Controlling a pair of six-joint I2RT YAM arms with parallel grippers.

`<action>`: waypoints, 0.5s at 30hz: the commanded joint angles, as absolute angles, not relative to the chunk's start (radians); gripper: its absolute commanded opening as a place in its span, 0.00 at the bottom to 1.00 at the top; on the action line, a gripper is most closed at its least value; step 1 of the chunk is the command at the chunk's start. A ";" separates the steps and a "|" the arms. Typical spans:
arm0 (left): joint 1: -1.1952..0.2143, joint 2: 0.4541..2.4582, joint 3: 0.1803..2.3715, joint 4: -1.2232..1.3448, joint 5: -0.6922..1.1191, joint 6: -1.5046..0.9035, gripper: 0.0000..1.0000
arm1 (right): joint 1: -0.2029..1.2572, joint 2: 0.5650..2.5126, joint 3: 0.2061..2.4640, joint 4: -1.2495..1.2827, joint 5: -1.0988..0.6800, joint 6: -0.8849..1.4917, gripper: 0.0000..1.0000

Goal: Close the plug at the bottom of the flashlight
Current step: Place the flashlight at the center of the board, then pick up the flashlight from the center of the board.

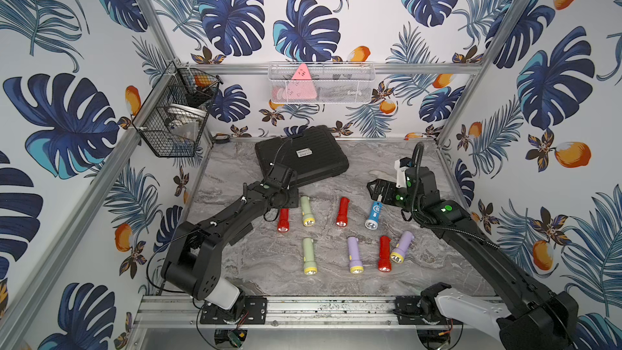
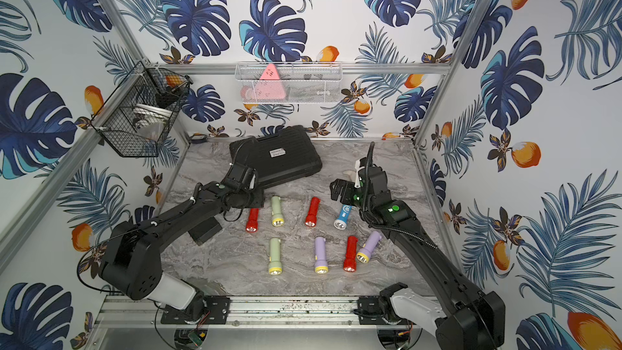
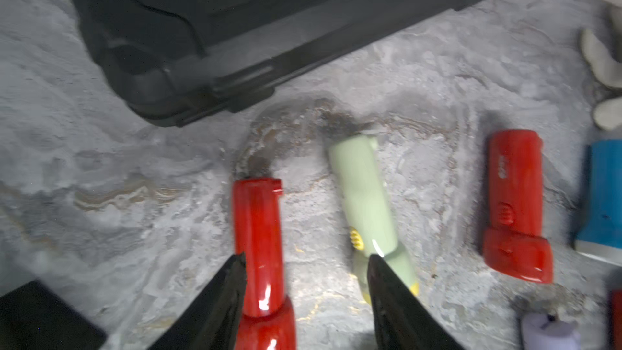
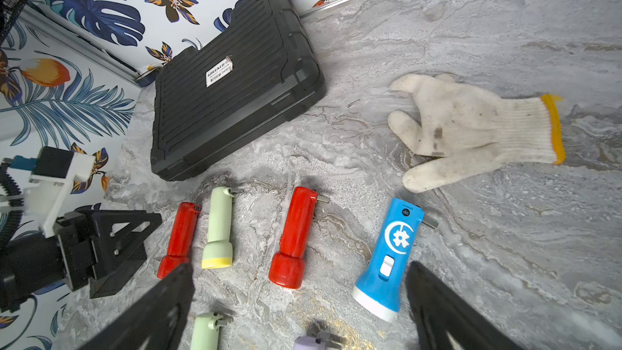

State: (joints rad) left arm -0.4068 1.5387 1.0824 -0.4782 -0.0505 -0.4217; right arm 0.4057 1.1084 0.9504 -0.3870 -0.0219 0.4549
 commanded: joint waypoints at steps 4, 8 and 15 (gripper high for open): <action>-0.493 1.602 1.114 -0.491 -0.102 -0.481 0.62 | 0.406 1.119 0.947 -0.346 -0.057 0.454 1.00; -0.508 1.655 1.122 -0.482 -0.103 -0.496 0.63 | 0.406 1.103 0.929 -0.338 -0.066 0.459 1.00; -0.558 1.741 1.169 -0.479 -0.124 -0.515 0.63 | 0.405 1.079 0.905 -0.342 -0.069 0.454 1.00</action>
